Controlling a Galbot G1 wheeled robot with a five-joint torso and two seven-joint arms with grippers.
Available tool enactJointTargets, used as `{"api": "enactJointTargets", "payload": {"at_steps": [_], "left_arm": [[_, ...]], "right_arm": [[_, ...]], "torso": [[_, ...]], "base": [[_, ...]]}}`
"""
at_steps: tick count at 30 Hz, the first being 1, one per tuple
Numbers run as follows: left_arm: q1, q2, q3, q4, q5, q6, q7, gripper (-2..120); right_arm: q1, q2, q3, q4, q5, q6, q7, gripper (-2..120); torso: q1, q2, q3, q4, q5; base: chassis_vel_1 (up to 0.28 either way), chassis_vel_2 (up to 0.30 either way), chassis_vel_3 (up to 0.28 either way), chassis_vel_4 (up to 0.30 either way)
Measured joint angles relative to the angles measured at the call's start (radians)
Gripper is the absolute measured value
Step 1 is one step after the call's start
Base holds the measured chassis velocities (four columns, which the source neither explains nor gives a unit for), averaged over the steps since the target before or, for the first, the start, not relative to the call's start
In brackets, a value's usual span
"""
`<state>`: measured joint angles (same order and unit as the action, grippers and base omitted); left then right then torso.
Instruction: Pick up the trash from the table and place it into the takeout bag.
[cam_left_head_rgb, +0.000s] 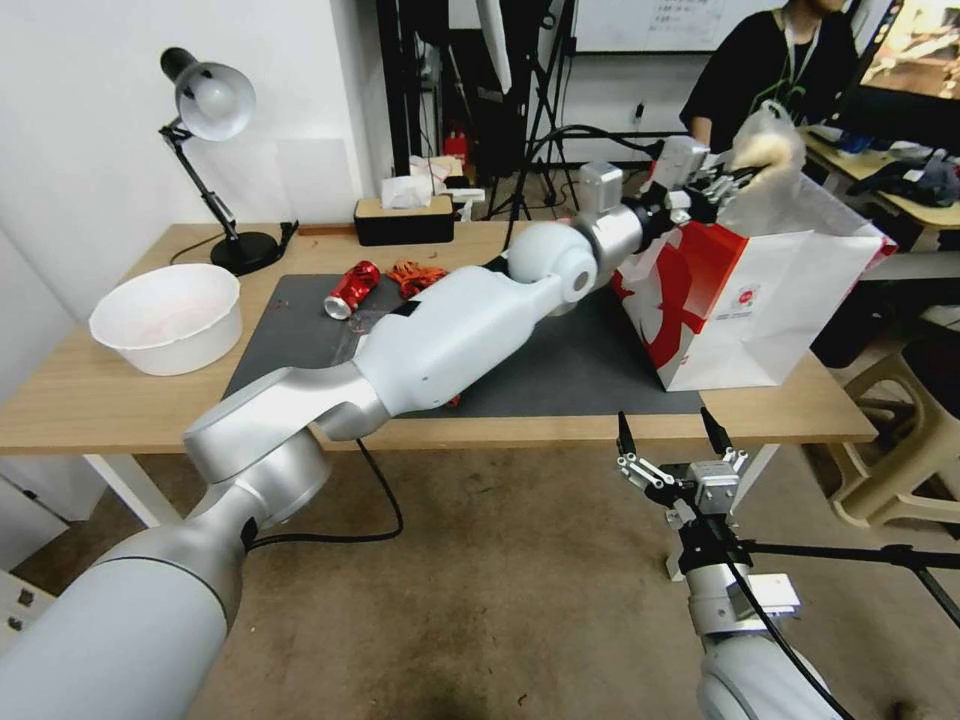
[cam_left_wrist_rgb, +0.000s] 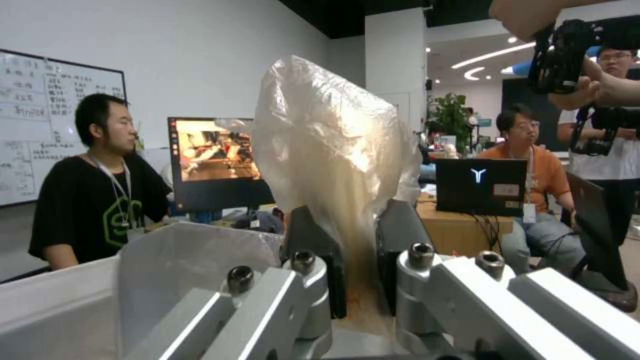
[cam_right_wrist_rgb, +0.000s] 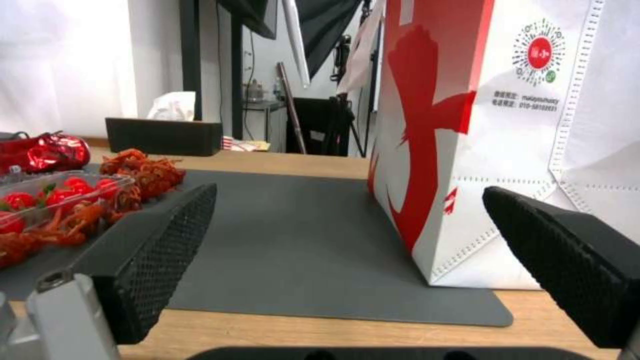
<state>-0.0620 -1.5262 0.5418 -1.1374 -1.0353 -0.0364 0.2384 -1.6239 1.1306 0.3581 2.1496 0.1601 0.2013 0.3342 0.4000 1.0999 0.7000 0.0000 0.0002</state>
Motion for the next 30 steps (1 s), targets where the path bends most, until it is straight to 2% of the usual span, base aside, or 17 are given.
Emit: {"api": "enactJointTargets", "payload": {"at_steps": [5, 10, 12, 13, 15, 17, 18, 22, 24, 25, 27, 29, 30], "left_arm": [[-0.004, -0.012, 0.005, 0.012, -0.001, -0.002, 0.001, 6], [-0.009, -0.051, 0.018, 0.044, -0.004, -0.008, 0.004, 6], [-0.014, -0.074, 0.031, 0.072, -0.003, -0.014, 0.008, 15], [-0.014, -0.074, 0.031, 0.072, -0.003, -0.014, 0.008, 15], [-0.017, -0.084, 0.046, 0.094, -0.002, -0.020, 0.014, 25], [-0.019, -0.085, 0.051, 0.101, -0.001, -0.020, 0.014, 27], [-0.021, -0.085, 0.052, 0.110, 0.000, -0.022, 0.014, 34], [-0.024, -0.083, 0.047, 0.120, 0.002, -0.023, 0.014, 46], [-0.024, -0.083, 0.045, 0.121, 0.002, -0.024, 0.014, 56], [-0.024, -0.083, 0.045, 0.121, 0.002, -0.024, 0.014, 56], [-0.023, -0.082, 0.040, 0.122, 0.002, -0.025, 0.013, 68], [-0.021, -0.081, 0.038, 0.121, 0.002, -0.025, 0.013, 71], [-0.019, -0.081, 0.038, 0.121, 0.002, -0.025, 0.013, 76]], "right_arm": [[0.000, 0.001, 0.000, 0.000, 0.000, 0.000, 0.000, 100], [-0.001, 0.004, 0.000, 0.004, 0.000, 0.001, -0.001, 100], [-0.004, 0.006, 0.002, 0.009, -0.001, 0.002, -0.001, 100], [-0.004, 0.006, 0.002, 0.009, -0.001, 0.002, -0.001, 100], [-0.006, 0.006, 0.004, 0.012, -0.001, 0.002, -0.001, 100], [-0.004, 0.006, 0.004, 0.012, -0.001, 0.002, -0.001, 100], [-0.001, 0.006, 0.003, 0.012, -0.001, 0.002, -0.001, 100], [0.000, 0.007, 0.001, 0.011, -0.001, 0.002, -0.001, 100], [0.000, 0.008, 0.000, 0.011, -0.001, 0.003, -0.001, 100], [0.000, 0.008, 0.000, 0.011, -0.001, 0.003, -0.001, 100], [0.000, 0.007, 0.000, 0.011, -0.001, 0.003, -0.001, 100], [-0.001, 0.007, 0.001, 0.011, -0.001, 0.003, -0.001, 100], [-0.001, 0.007, 0.001, 0.011, -0.001, 0.003, -0.001, 100]], "torso": [[0.000, 0.000, 0.000, -0.0001, 0.0000], [0.000, 0.000, 0.000, -0.0001, 0.0000], [0.000, 0.000, 0.000, -0.0001, -0.0002], [0.000, 0.000, 0.000, -0.0001, -0.0002], [0.000, 0.000, 0.000, 0.0000, -0.0001], [0.000, 0.000, 0.000, -0.0001, -0.0002], [0.000, 0.000, 0.000, 0.0000, -0.0002], [0.000, 0.000, 0.000, 0.0000, -0.0002], [0.000, 0.000, 0.000, 0.0001, -0.0002], [0.000, 0.000, 0.000, 0.0001, -0.0002], [0.000, 0.000, 0.000, -0.0001, -0.0002], [0.000, 0.000, 0.000, 0.0000, -0.0002], [0.000, 0.000, 0.000, 0.0000, -0.0002]], "base": [[0.000, 0.000, 0.000, 0.000], [0.000, 0.000, 0.000, 0.000], [0.000, 0.000, 0.000, 0.000], [0.000, 0.000, 0.000, 0.000], [0.000, 0.000, 0.000, 0.000], [0.000, 0.000, 0.000, 0.000], [0.000, 0.000, 0.000, 0.000], [0.000, 0.000, 0.000, 0.000], [0.000, 0.000, 0.000, 0.000], [0.000, 0.000, 0.000, 0.000], [0.000, 0.000, 0.000, 0.000], [0.000, 0.000, 0.000, 0.000], [0.000, 0.000, 0.000, 0.000]]}}
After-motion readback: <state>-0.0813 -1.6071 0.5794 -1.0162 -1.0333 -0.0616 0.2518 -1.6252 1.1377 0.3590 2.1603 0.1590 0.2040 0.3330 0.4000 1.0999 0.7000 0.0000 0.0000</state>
